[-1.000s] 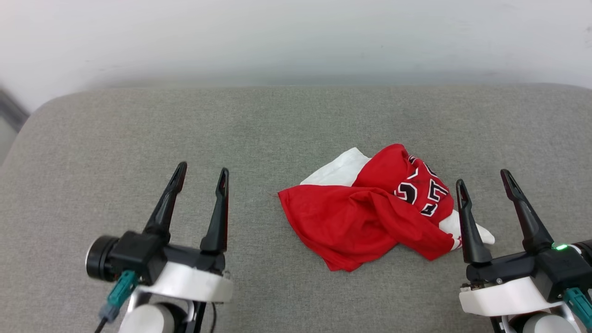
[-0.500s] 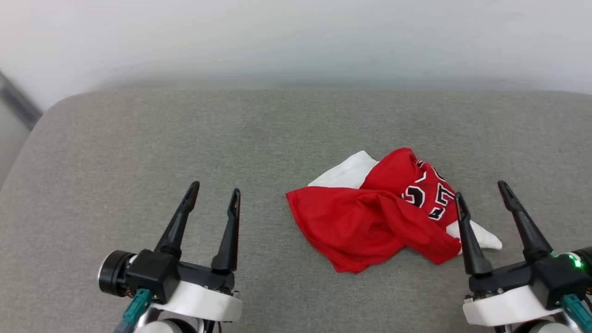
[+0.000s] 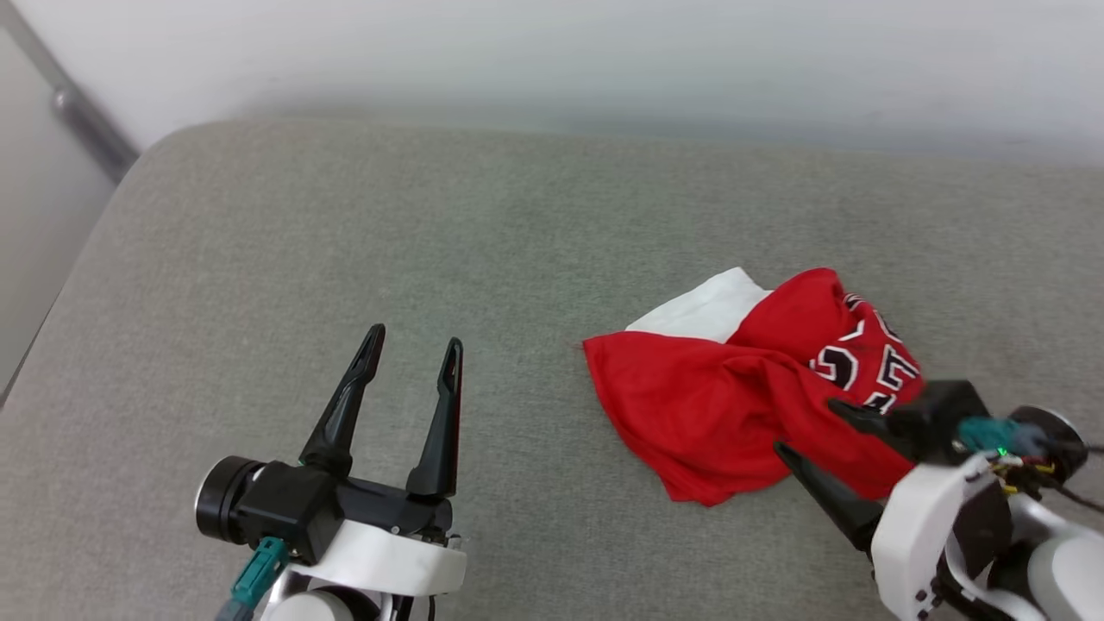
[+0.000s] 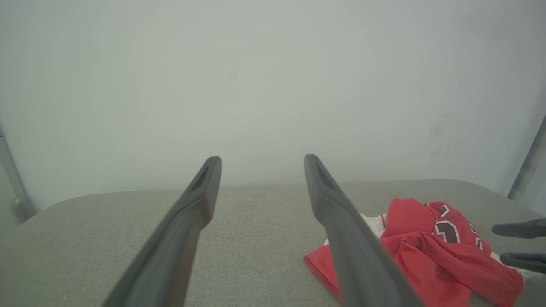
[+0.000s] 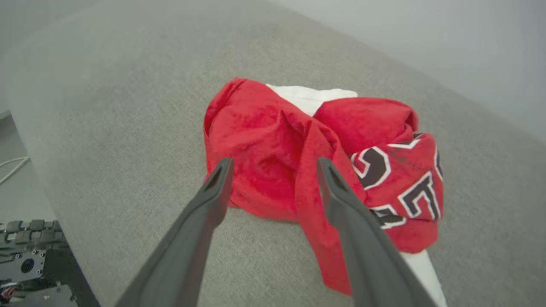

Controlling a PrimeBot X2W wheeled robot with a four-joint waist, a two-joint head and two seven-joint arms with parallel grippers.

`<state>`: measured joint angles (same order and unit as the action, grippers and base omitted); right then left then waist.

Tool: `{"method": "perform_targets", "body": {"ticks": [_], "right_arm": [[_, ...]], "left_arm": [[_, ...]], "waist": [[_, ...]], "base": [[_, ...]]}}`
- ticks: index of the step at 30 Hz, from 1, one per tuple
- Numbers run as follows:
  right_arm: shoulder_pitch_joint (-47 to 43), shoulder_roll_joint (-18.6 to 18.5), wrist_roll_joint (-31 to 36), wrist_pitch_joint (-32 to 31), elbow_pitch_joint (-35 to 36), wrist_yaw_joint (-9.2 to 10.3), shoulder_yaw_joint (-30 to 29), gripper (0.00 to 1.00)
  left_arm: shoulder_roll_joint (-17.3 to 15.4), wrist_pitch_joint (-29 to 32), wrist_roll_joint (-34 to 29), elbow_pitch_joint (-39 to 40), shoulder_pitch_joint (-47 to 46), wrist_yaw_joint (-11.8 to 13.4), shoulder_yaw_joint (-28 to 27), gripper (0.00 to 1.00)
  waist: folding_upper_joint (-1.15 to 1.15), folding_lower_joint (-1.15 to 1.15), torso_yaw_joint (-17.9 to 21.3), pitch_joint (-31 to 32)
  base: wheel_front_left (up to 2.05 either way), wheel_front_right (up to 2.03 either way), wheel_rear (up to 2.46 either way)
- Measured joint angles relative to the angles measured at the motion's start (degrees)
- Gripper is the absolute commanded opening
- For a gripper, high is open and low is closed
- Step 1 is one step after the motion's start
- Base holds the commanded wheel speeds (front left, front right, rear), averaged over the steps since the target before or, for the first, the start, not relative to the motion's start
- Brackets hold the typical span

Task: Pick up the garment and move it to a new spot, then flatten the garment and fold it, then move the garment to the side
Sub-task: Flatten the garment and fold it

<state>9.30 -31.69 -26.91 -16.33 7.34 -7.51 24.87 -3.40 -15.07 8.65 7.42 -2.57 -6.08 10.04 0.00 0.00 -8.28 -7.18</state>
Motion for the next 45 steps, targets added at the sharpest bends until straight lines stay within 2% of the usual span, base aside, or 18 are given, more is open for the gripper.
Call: {"method": "perform_targets", "body": {"ticks": [2,5,6,8,13,21,22,23,24,32,37,42,45], "right_arm": [[2.9,-2.4,-2.3,-6.8,0.8,0.01,2.5,1.00],[6.6,-3.1,-6.1,-15.8,0.4,0.02,5.0,1.00],[9.6,-3.6,-6.0,-23.9,-1.4,0.01,7.7,1.00],[11.5,-4.2,-5.2,-27.5,-2.5,0.01,9.2,1.00],[13.5,-3.6,-4.7,-32.4,-6.4,0.01,11.4,1.00],[14.9,-3.8,-3.7,-30.0,-11.5,-0.04,12.9,1.00],[14.9,-3.8,-4.0,-29.9,-12.0,-0.04,13.0,0.87],[15.0,-3.8,-4.4,-29.7,-12.4,-0.04,13.1,0.29],[15.1,-4.0,-4.5,-29.5,-12.6,-0.04,13.5,0.00],[14.4,-6.6,-6.0,-26.3,-12.8,-0.02,16.3,0.00],[11.8,-11.8,-5.8,-27.4,-9.5,-0.02,18.9,0.00],[8.9,-18.9,-4.9,-28.9,-8.3,-0.03,18.5,0.00],[6.9,-21.3,-3.5,-28.4,-9.2,-0.01,17.7,0.00]], "left_arm": [[0.1,0.0,0.0,0.0,-0.2,-0.2,0.4,1.00],[0.4,0.0,0.0,0.0,-0.8,-0.3,1.0,1.00],[0.4,0.0,0.2,-0.3,-1.3,-0.3,1.7,1.00],[0.4,0.0,0.7,-0.4,-1.6,0.1,2.7,1.00],[0.4,0.0,1.7,-0.3,-2.6,1.3,4.9,1.00],[0.4,0.0,2.1,-0.2,-2.9,2.7,6.2,1.00],[0.4,0.0,2.1,-0.2,-3.0,2.8,6.3,1.00],[0.4,0.0,2.1,-0.2,-3.1,2.8,6.3,1.00],[0.4,0.0,2.1,-0.2,-3.1,3.0,6.4,1.00],[0.5,0.0,1.1,-0.7,-3.2,3.0,4.7,1.00],[0.5,0.0,0.5,-1.0,-3.1,2.1,3.2,1.00],[0.5,0.0,0.5,-0.8,-3.1,1.5,1.9,1.00],[0.5,0.0,0.2,-1.0,-2.6,1.4,1.5,1.00]], "waist": [[0.00,0.00,-0.9,-0.7],[0.00,0.00,-2.4,-1.9],[0.00,0.00,-4.1,-3.1],[0.00,0.00,-5.4,-3.9],[0.00,0.00,-8.8,-5.7],[0.00,0.00,-12.5,-8.2],[0.00,0.00,-12.7,-8.4],[0.00,0.00,-12.8,-8.5],[0.00,0.00,-12.9,-8.6],[0.00,0.00,-10.3,-7.2],[0.00,0.00,-6.7,-5.5],[0.00,0.01,-2.9,-3.8],[0.00,0.01,-0.8,-3.1]], "base": [[0.00,0.00,0.00],[0.00,0.00,0.00],[0.00,0.00,0.00],[0.00,0.00,0.00],[0.00,0.00,0.00],[0.00,0.00,0.00],[0.00,0.00,0.00],[0.00,0.00,0.00],[0.00,0.00,0.00],[0.00,0.00,0.00],[0.00,0.00,0.00],[0.00,0.00,0.00],[0.00,0.00,0.00]]}}
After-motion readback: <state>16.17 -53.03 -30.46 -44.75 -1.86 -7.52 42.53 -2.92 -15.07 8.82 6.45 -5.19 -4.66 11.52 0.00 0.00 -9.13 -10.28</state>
